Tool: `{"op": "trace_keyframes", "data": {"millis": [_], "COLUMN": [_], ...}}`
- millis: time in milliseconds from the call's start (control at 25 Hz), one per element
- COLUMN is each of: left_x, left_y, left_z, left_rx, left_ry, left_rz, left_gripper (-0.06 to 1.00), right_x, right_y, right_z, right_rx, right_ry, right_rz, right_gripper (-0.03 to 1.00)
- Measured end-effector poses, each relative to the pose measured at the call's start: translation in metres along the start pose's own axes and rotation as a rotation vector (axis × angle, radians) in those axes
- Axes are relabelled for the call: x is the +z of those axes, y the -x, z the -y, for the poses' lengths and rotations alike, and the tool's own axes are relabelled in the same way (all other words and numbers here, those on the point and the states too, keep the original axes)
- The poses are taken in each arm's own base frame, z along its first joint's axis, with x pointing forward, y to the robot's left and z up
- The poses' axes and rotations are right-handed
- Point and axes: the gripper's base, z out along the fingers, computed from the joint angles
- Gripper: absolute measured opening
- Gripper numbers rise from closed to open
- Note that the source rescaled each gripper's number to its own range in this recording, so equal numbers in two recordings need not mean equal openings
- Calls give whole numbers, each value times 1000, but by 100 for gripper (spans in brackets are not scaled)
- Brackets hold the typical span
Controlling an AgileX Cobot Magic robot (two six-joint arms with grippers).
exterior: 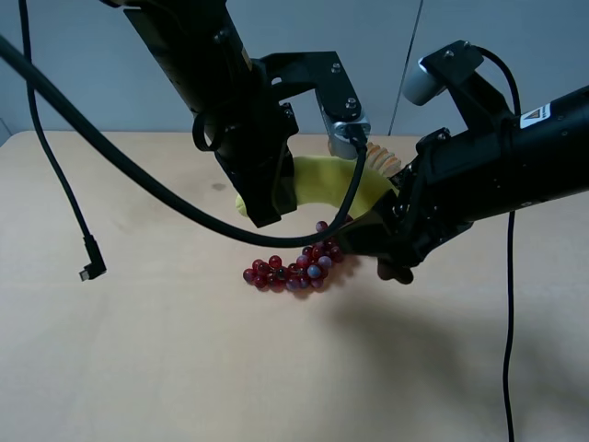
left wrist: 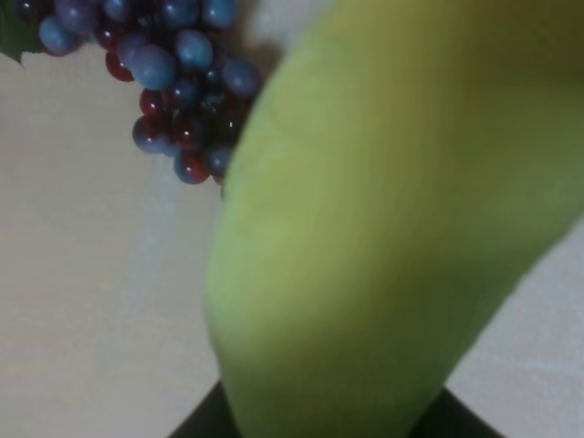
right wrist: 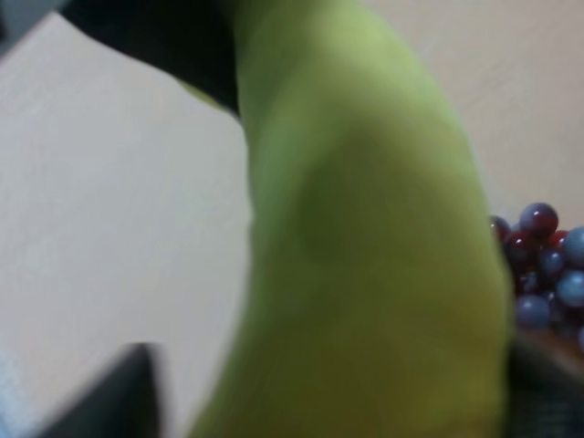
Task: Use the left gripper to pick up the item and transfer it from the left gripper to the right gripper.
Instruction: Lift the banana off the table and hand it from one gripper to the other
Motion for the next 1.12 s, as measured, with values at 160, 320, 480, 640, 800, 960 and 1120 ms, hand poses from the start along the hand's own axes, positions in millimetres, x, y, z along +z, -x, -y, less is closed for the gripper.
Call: {"op": "trace_keyframes", "data": {"millis": [160, 320, 480, 640, 800, 960, 1120], "left_x": [0, 0, 0, 0, -1, -18, -51], "left_y": [0, 0, 0, 1, -1, 1, 3], "left_z": [0, 0, -1, -2, -4, -4, -1], "left_rx": [1, 1, 6, 10, 41, -4, -77], "left_ry": [1, 3, 11, 20, 40, 38, 60], "left_rz": [0, 3, 3, 8, -19, -42, -11], "left_gripper": [0, 0, 22, 83, 97, 99, 100], "right_x": [0, 0, 0, 0, 0, 0, 0], "right_y": [1, 1, 2, 2, 2, 3, 3], "right_z": [1, 1, 2, 2, 2, 2, 3], "right_rx": [-3, -5, -7, -6, -6, -6, -6], "right_ry": [-7, -14, -22, -23, -24, -27, -34], "right_rz": [6, 13, 21, 23, 24, 28, 37], "right_gripper": [0, 0, 0, 0, 0, 0, 0]}}
